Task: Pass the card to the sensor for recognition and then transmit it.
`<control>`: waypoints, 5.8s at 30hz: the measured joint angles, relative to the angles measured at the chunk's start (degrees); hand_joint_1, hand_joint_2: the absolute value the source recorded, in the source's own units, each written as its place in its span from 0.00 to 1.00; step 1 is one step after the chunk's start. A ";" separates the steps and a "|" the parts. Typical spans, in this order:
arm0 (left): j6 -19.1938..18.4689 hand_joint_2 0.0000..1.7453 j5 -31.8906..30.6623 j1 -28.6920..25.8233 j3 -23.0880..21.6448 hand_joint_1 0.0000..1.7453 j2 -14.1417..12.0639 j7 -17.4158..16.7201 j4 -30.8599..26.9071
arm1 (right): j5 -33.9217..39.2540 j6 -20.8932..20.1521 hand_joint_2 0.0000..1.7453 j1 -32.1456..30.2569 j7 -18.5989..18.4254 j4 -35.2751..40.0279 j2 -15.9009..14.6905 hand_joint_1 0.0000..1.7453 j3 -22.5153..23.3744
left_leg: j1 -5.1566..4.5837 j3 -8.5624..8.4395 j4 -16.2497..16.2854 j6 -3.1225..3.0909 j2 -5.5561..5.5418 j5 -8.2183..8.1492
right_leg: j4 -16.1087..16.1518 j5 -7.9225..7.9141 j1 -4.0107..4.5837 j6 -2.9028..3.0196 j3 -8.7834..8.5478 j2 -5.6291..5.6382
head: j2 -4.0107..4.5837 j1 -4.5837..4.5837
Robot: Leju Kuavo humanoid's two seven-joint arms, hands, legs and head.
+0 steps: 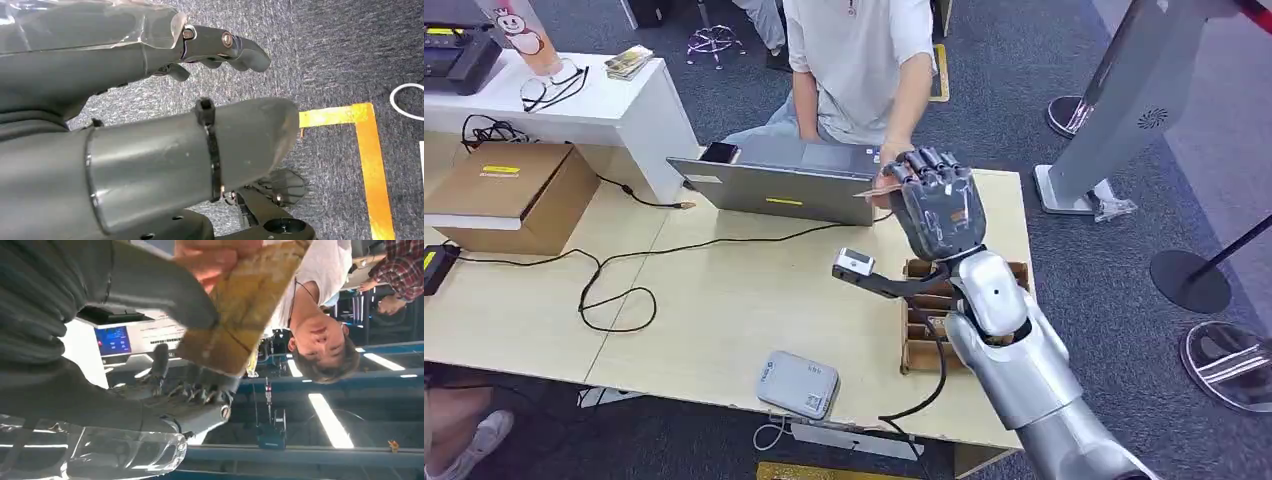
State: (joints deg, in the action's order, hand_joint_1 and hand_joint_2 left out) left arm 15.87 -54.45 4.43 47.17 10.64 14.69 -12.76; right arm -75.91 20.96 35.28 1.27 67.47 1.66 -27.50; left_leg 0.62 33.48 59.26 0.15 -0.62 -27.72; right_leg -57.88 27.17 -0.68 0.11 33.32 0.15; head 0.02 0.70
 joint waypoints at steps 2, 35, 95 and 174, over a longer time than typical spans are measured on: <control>0.02 0.00 0.00 0.00 0.00 0.00 0.00 -0.02 0.00 | 0.00 -0.20 1.00 0.00 -0.02 -0.04 0.00 1.00 -0.04 | 0.00 0.00 0.00 0.00 0.00 0.00 | 0.00 0.00 0.00 0.00 0.00 0.00 | 0.00 -0.02; 0.39 0.00 1.03 -0.01 0.00 0.00 0.00 0.70 0.00 | 21.63 -7.00 1.00 -1.30 7.17 5.46 0.50 1.00 -1.05 | 0.00 0.00 0.00 0.00 0.00 0.00 | 0.00 0.00 0.00 0.00 0.00 0.00 | 0.00 0.00; -0.81 0.00 3.10 -0.37 0.00 0.00 -0.48 1.55 0.11 | 78.92 -41.97 1.00 -12.80 12.50 16.17 -4.61 1.00 -9.55 | 0.00 0.00 0.00 0.00 0.00 -0.01 | 0.00 0.01 0.00 0.00 0.01 0.01 | 0.00 0.00; -1.99 0.00 2.49 0.11 -0.39 0.00 -0.70 -0.53 0.11 | 72.87 -38.36 1.00 -8.22 5.14 -2.93 1.44 1.00 -22.53 | 0.01 0.00 -0.01 0.00 0.01 0.00 | -0.01 0.01 0.00 0.00 0.01 0.01 | 0.00 0.00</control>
State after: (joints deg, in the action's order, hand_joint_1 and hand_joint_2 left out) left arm 13.88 -51.95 4.54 46.78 9.94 14.16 -12.66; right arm -3.04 -17.40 27.06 6.41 64.55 3.10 -50.03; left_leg 0.63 33.48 59.25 0.15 -0.62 -27.72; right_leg -57.88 27.18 -0.68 0.11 33.32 0.16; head 0.02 0.70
